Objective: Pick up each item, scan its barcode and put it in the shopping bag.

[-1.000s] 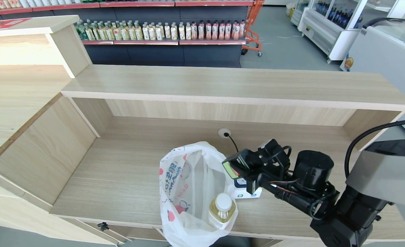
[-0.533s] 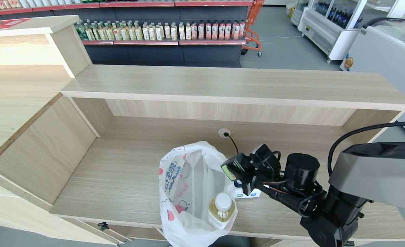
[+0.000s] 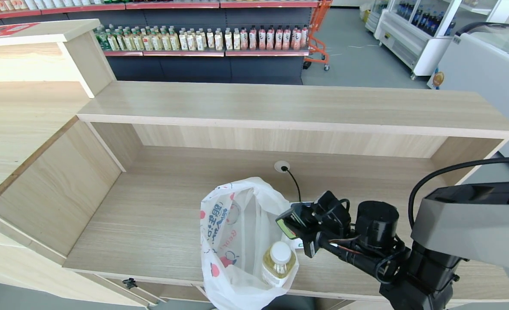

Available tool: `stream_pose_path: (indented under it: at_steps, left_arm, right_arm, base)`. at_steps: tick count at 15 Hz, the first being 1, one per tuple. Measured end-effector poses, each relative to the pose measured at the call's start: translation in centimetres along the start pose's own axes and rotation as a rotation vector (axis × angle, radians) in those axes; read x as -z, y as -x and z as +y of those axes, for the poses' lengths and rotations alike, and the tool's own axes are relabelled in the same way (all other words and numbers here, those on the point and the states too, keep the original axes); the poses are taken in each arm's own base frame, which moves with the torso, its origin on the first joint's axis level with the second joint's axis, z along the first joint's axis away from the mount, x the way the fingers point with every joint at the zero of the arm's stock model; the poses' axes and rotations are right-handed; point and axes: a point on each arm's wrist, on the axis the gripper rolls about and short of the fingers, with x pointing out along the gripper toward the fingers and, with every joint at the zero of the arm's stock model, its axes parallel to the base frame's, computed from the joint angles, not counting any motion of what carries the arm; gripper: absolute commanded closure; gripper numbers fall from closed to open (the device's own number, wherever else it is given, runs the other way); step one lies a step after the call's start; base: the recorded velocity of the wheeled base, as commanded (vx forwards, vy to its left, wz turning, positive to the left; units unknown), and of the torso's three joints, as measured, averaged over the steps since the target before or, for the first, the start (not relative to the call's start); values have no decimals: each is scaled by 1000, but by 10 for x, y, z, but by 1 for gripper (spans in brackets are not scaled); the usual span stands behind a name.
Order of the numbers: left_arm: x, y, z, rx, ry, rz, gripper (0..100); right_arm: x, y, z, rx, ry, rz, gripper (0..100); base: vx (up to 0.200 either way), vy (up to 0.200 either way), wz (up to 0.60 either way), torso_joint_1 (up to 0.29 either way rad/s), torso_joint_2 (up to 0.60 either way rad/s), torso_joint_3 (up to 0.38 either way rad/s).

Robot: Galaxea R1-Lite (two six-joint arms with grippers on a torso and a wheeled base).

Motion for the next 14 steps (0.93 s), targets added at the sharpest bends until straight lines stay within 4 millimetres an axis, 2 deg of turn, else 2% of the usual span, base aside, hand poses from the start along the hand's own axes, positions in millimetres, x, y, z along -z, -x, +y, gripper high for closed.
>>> stream_pose_path:
  at_steps: [5,14]
  left_arm:
    - [0,0,0,0,0,0,0]
    - [0,0,0,0,0,0,0]
  right_arm:
    - [8,5,8,-24,-10,42,100]
    - [16,6,10,-30,-37,74,100]
  base:
    - [0,0,0,0,0,0]
    - [0,0,0,0,0,0]
